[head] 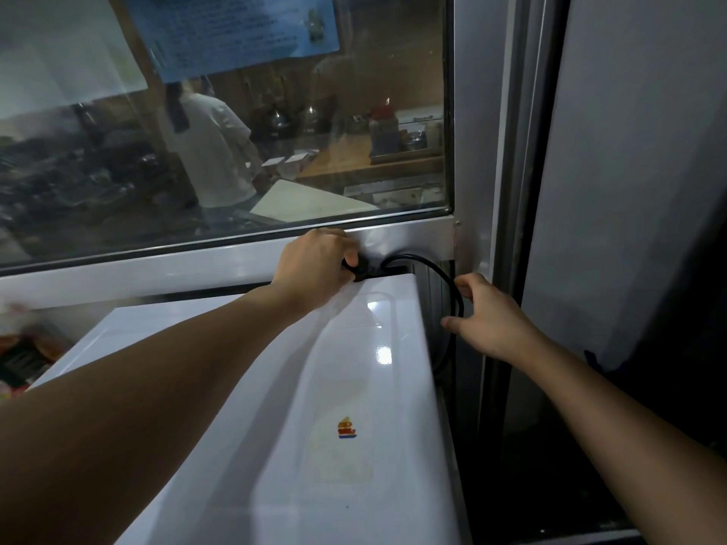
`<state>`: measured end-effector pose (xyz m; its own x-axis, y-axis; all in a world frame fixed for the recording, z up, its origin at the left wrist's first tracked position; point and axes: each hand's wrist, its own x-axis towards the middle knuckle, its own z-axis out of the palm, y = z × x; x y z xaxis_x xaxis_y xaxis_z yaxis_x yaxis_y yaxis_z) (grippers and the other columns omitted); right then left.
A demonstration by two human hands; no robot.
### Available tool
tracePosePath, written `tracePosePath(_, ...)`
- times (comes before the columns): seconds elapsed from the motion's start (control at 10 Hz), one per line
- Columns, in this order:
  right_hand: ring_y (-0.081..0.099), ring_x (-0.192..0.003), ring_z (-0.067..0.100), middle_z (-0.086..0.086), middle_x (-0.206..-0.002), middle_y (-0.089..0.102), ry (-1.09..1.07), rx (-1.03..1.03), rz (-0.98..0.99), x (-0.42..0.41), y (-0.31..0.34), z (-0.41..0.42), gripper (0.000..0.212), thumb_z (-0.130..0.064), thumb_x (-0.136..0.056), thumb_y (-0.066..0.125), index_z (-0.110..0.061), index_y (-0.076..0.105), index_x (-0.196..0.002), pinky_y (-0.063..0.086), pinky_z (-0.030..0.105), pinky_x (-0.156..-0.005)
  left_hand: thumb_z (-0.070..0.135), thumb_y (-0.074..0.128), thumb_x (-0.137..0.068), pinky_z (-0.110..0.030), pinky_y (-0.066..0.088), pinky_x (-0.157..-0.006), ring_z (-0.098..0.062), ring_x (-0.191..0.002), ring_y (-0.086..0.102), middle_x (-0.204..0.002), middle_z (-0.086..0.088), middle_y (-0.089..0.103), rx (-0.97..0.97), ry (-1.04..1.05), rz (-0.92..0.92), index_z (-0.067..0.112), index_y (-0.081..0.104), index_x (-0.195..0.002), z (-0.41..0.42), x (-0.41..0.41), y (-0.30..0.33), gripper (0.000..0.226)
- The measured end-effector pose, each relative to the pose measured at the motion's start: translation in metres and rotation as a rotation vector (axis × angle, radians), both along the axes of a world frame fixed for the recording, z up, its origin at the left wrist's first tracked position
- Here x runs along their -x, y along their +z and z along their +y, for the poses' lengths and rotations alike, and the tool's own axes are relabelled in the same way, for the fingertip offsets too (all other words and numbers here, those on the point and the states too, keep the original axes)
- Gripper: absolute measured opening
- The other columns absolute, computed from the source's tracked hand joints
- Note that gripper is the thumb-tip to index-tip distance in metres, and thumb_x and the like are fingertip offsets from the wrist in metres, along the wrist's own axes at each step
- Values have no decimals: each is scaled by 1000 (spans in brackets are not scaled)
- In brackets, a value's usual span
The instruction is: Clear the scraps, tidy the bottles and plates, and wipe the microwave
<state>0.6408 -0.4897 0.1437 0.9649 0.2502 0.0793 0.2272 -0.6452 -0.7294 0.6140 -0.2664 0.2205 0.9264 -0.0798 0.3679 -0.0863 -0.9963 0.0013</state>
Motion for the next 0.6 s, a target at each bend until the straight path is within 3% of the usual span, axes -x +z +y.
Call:
tracePosePath(0.4, 36, -135, 22, 2, -150, 35, 48, 20, -54, 7, 9, -3, 75, -21, -84, 68, -21, 26, -146, 27, 24, -100, 26, 68, -79, -37, 50, -79, -22, -113, 50, -119, 2, 57, -86, -7, -4, 23, 54, -120, 7, 10, 6, 43)
tracePosePath(0.6, 29, -139, 22, 3, -151, 31, 73, 80, -70, 24, 26, -8, 77, -16, -84, 67, -20, 23, -147, 26, 31, -110, 33, 67, -81, -36, 39, -98, -22, -124, 42, -132, 0, 50, -184, 12, 56, 22, 45, -132, 9, 26, 15, 57)
